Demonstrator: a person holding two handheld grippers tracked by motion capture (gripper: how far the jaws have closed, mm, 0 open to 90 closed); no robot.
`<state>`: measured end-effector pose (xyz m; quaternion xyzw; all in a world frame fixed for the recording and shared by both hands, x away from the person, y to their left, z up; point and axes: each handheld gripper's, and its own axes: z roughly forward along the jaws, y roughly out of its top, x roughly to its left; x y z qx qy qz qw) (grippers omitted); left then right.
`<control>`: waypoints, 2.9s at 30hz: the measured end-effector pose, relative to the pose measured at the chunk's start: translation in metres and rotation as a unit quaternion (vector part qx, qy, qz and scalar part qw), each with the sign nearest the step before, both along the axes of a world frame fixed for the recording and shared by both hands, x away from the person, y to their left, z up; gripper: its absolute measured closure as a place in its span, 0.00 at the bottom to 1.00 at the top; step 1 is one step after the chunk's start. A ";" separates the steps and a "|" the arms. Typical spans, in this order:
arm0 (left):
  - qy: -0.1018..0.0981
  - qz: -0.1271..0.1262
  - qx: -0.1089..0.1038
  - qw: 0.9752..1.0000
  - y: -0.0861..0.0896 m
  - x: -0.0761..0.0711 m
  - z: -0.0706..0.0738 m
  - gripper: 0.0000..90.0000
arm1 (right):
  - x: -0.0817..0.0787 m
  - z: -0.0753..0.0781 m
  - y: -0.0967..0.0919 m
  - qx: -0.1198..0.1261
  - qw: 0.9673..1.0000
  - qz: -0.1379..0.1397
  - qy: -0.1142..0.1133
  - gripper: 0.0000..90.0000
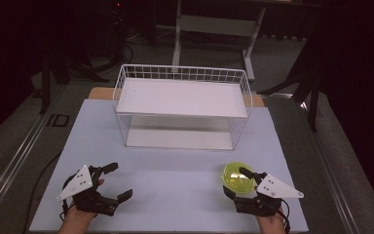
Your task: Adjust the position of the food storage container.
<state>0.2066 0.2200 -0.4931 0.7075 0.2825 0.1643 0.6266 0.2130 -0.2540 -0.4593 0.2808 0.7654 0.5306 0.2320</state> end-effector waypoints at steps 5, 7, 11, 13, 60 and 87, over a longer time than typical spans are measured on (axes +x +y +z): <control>-0.004 0.003 -0.002 1.000 -0.001 -0.001 0.001 0.01 | -0.008 0.011 0.003 0.006 0.999 0.012 -0.029 0.19; -0.004 0.004 -0.003 1.000 -0.001 -0.002 0.001 0.01 | -0.010 0.015 0.004 0.005 0.999 0.008 -0.040 0.15; -0.002 0.003 -0.001 1.000 -0.002 -0.001 0.001 0.01 | -0.010 0.019 0.002 0.017 0.999 0.004 -0.036 0.14; 0.000 0.002 0.000 1.000 -0.003 -0.001 0.000 0.01 | -0.008 0.022 0.002 0.016 0.999 -0.014 -0.034 0.14; -0.004 -0.014 0.002 1.000 -0.009 0.000 0.000 0.01 | 0.035 -0.058 -0.048 -0.109 0.958 -0.205 0.171 1.00; -0.002 -0.014 0.005 1.000 -0.010 0.000 -0.001 0.01 | 0.068 -0.070 0.034 -0.106 0.967 -0.110 0.204 1.00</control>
